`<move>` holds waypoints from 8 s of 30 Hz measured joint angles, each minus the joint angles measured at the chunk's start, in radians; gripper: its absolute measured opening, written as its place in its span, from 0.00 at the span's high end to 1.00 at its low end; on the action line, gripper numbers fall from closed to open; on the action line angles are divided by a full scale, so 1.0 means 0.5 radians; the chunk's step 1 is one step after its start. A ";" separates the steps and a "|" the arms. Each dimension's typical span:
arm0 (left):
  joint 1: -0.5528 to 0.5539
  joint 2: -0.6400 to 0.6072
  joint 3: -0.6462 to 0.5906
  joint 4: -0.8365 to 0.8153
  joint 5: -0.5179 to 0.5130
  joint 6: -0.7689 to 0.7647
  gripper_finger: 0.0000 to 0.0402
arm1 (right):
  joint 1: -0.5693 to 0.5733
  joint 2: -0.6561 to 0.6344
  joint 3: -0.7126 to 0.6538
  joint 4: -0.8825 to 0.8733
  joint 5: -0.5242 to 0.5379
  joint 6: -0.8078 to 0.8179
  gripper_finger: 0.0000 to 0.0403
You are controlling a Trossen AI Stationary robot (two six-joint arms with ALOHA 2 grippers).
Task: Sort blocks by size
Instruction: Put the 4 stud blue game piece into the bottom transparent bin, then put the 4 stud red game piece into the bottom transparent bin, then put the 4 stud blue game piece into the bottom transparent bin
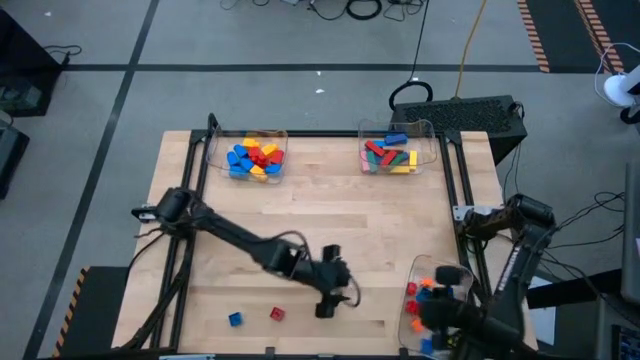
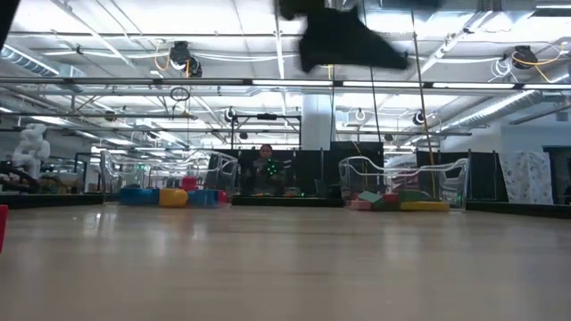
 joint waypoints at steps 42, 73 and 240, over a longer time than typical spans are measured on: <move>-0.791 -0.045 -0.299 -1.154 -0.243 -0.510 0.31 | 0.057 0.016 -0.481 0.530 -0.552 0.813 0.47; -0.363 -0.065 -0.419 -0.409 0.031 -0.130 0.65 | -0.126 0.016 -0.481 1.004 0.296 -0.374 0.47; -1.114 -0.278 -0.742 -1.212 0.137 -2.220 0.62 | -0.034 -0.404 -0.751 0.622 0.625 0.865 0.59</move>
